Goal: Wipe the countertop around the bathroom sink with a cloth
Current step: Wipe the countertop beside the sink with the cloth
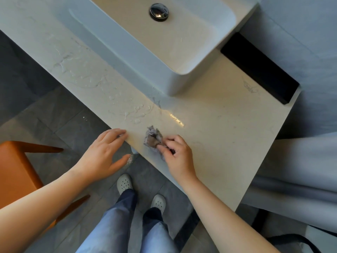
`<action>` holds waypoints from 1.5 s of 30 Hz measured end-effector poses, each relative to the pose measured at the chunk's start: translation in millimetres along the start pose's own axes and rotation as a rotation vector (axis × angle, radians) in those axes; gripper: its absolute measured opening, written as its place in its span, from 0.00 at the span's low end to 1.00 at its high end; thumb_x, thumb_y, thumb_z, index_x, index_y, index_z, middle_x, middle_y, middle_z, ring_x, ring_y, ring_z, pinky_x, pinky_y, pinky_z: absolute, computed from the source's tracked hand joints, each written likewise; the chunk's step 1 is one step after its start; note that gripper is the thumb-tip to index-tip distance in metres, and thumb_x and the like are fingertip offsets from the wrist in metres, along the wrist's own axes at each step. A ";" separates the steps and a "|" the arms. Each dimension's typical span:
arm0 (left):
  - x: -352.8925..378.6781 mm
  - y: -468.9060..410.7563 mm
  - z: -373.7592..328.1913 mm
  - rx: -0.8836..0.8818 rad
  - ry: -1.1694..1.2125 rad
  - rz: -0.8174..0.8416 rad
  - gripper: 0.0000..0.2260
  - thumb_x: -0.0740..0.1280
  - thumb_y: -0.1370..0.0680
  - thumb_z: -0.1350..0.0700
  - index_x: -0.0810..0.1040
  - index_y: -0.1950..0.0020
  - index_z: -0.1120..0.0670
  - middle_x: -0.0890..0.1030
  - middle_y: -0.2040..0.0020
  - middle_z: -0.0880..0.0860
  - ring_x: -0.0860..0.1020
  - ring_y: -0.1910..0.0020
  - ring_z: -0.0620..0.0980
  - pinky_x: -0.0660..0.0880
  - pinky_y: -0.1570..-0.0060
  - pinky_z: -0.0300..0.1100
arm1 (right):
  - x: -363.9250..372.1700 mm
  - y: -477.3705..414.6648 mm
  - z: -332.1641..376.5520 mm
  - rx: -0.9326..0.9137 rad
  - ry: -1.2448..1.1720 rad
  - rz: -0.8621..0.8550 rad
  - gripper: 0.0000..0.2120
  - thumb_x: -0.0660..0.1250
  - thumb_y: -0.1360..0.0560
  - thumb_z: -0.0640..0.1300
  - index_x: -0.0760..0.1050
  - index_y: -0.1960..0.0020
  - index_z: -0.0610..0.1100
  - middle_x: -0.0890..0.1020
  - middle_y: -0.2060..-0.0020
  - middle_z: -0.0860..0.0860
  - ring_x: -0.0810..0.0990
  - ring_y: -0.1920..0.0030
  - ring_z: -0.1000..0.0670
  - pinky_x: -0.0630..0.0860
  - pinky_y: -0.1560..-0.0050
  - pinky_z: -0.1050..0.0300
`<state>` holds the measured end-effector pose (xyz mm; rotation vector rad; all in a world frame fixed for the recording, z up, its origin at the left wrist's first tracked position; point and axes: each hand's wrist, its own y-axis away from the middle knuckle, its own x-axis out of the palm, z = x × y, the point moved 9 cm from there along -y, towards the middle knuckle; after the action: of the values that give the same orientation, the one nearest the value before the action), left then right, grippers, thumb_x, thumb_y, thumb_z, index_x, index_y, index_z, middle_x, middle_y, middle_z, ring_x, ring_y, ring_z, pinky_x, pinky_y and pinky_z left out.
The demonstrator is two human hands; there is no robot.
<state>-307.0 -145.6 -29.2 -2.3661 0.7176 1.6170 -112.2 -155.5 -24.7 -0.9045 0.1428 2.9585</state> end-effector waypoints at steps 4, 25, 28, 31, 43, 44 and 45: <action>8.5 13.3 -37.8 0.021 0.044 0.030 0.28 0.58 0.25 0.41 0.74 0.34 0.60 0.75 0.37 0.55 0.73 0.37 0.54 0.67 0.34 0.45 | -73.2 32.4 -20.1 0.106 -0.073 -0.232 0.03 0.71 0.27 0.38 0.82 0.55 0.39 0.77 0.57 0.55 0.76 0.56 0.63 0.68 0.57 0.75; 95.5 49.2 -146.0 0.007 -0.216 0.222 0.36 0.56 0.29 0.38 0.65 0.27 0.60 0.64 0.27 0.59 0.62 0.28 0.60 0.61 0.32 0.51 | -175.6 139.4 -146.3 0.191 0.204 -0.485 0.07 0.71 0.27 0.41 0.82 0.51 0.40 0.79 0.53 0.48 0.74 0.52 0.48 0.69 0.55 0.61; 95.0 49.7 -143.9 0.023 -0.222 0.235 0.37 0.55 0.29 0.37 0.63 0.26 0.58 0.63 0.26 0.58 0.61 0.27 0.59 0.63 0.33 0.52 | -156.8 160.0 -141.0 0.173 0.199 -0.463 0.06 0.72 0.28 0.40 0.83 0.51 0.41 0.79 0.53 0.50 0.74 0.52 0.49 0.69 0.54 0.64; 91.9 50.0 -143.1 0.053 -0.243 0.241 0.36 0.55 0.29 0.37 0.64 0.27 0.58 0.65 0.27 0.58 0.63 0.29 0.60 0.62 0.34 0.51 | -141.1 175.5 -132.5 0.147 0.211 -0.454 0.06 0.72 0.28 0.40 0.83 0.51 0.42 0.79 0.54 0.50 0.73 0.52 0.51 0.67 0.53 0.67; 89.9 49.2 -139.2 0.061 -0.203 0.245 0.39 0.52 0.30 0.34 0.61 0.25 0.55 0.62 0.26 0.57 0.59 0.27 0.59 0.61 0.30 0.54 | -102.5 205.8 -107.8 0.134 0.166 -0.210 0.08 0.71 0.28 0.40 0.82 0.48 0.43 0.78 0.55 0.53 0.76 0.53 0.49 0.76 0.56 0.60; 89.0 48.4 -138.5 0.065 -0.201 0.241 0.39 0.53 0.30 0.34 0.62 0.25 0.55 0.62 0.26 0.56 0.59 0.27 0.58 0.61 0.30 0.54 | -100.6 205.9 -106.4 0.139 0.144 -0.177 0.08 0.70 0.27 0.40 0.82 0.49 0.42 0.77 0.55 0.53 0.77 0.53 0.50 0.75 0.56 0.61; 87.9 47.3 -138.1 0.068 -0.196 0.238 0.39 0.52 0.30 0.34 0.62 0.25 0.55 0.63 0.27 0.56 0.59 0.27 0.58 0.61 0.30 0.54 | -101.1 205.6 -104.5 0.141 0.118 -0.163 0.08 0.70 0.27 0.40 0.82 0.49 0.42 0.77 0.55 0.54 0.77 0.53 0.51 0.74 0.56 0.64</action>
<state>-190.9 -268.5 -50.5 -2.1030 1.0267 1.8524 15.3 -372.2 -38.9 -1.0184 0.2647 2.7091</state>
